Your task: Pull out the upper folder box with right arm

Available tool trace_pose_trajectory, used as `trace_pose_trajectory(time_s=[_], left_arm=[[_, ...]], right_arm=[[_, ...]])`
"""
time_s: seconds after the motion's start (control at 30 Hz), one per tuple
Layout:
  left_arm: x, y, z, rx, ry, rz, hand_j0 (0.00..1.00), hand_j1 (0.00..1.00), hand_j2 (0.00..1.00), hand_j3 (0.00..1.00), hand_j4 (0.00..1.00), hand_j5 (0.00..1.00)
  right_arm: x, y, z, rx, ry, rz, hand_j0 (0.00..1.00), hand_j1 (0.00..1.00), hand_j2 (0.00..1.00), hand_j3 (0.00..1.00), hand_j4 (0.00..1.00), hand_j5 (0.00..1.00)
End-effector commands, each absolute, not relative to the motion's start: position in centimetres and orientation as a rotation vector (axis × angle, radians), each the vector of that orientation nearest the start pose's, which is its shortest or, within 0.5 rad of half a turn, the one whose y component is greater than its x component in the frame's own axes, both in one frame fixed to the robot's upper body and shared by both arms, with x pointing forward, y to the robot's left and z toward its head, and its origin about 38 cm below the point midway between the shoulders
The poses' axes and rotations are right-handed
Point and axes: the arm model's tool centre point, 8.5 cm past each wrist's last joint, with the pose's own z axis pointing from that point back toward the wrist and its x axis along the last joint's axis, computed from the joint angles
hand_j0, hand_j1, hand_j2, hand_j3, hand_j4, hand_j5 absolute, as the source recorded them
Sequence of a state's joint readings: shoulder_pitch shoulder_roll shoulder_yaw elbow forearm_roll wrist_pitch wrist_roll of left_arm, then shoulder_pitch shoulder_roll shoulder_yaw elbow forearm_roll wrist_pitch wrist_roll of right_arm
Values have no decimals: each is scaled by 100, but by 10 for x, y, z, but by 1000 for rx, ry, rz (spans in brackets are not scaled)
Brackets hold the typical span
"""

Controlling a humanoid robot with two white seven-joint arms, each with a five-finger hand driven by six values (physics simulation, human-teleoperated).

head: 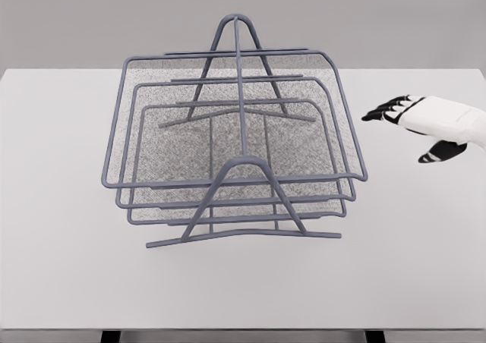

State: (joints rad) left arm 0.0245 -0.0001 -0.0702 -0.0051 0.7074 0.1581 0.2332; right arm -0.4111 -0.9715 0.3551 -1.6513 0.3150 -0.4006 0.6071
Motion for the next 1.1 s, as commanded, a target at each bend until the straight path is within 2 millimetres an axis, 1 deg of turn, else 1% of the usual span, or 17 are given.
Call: trace_pose_trajectory(time_s=[0.0, 0.07, 0.1, 0.17, 0.2, 0.23, 0.3, 0.43, 0.57, 0.6, 0.67, 0.7, 0.73, 0.8, 0.93, 1.0, 1.07], left_arm=[[-40, 277, -257, 264, 219, 623, 100, 100, 100, 100, 100, 100], [-40, 277, -257, 264, 219, 623, 100, 100, 100, 100, 100, 100], [-40, 277, -257, 264, 219, 623, 100, 100, 100, 100, 100, 100], [-40, 277, -257, 264, 219, 623, 100, 100, 100, 100, 100, 100], [-40, 277, -257, 264, 219, 623, 100, 100, 100, 100, 100, 100], [-40, 277, -257, 264, 219, 623, 100, 100, 100, 100, 100, 100], [-40, 277, -257, 264, 219, 623, 100, 100, 100, 100, 100, 100], [-40, 277, -257, 264, 219, 623, 100, 100, 100, 100, 100, 100], [-40, 277, -257, 264, 219, 623, 100, 100, 100, 100, 100, 100], [-40, 277, -257, 264, 219, 623, 100, 100, 100, 100, 100, 100], [-40, 277, -257, 264, 219, 623, 100, 100, 100, 100, 100, 100], [-40, 277, -257, 264, 219, 623, 100, 100, 100, 100, 100, 100], [-40, 277, -257, 264, 219, 623, 100, 100, 100, 100, 100, 100], [-40, 277, -257, 264, 219, 623, 100, 100, 100, 100, 100, 100], [-40, 277, -257, 264, 219, 623, 100, 100, 100, 100, 100, 100], [-40, 277, -257, 264, 219, 623, 100, 100, 100, 100, 100, 100], [-40, 277, -257, 264, 219, 623, 100, 100, 100, 100, 100, 100]], right_arm=[[397, -361, 252, -534, -1282, 1933, 100, 100, 100, 100, 100, 100], [400, -362, 271, -580, -1335, 1925, 100, 100, 100, 100, 100, 100], [402, -357, 280, -595, -1367, 1947, 100, 100, 100, 100, 100, 100], [409, -333, 297, -597, -1497, 1967, 100, 100, 100, 100, 100, 100], [411, -320, 297, -579, -1549, 1975, 100, 100, 100, 100, 100, 100], [411, -308, 287, -533, -1562, 1995, 100, 100, 100, 100, 100, 100], [409, -291, 283, -489, -1630, 2018, 100, 100, 100, 100, 100, 100], [407, -279, 259, -421, -1575, 2073, 100, 100, 100, 100, 100, 100], [405, -285, 256, -429, -1553, 2097, 100, 100, 100, 100, 100, 100], [403, -292, 255, -439, -1526, 2103, 100, 100, 100, 100, 100, 100], [401, -299, 254, -441, -1506, 2115, 100, 100, 100, 100, 100, 100], [399, -301, 249, -430, -1492, 2116, 100, 100, 100, 100, 100, 100], [398, -299, 244, -415, -1492, 2113, 100, 100, 100, 100, 100, 100], [398, -302, 247, -427, -1487, 2118, 100, 100, 100, 100, 100, 100], [397, -320, 248, -447, -1443, 2129, 100, 100, 100, 100, 100, 100], [397, -338, 248, -478, -1431, 2072, 100, 100, 100, 100, 100, 100], [396, -345, 250, -493, -1417, 2065, 100, 100, 100, 100, 100, 100]])
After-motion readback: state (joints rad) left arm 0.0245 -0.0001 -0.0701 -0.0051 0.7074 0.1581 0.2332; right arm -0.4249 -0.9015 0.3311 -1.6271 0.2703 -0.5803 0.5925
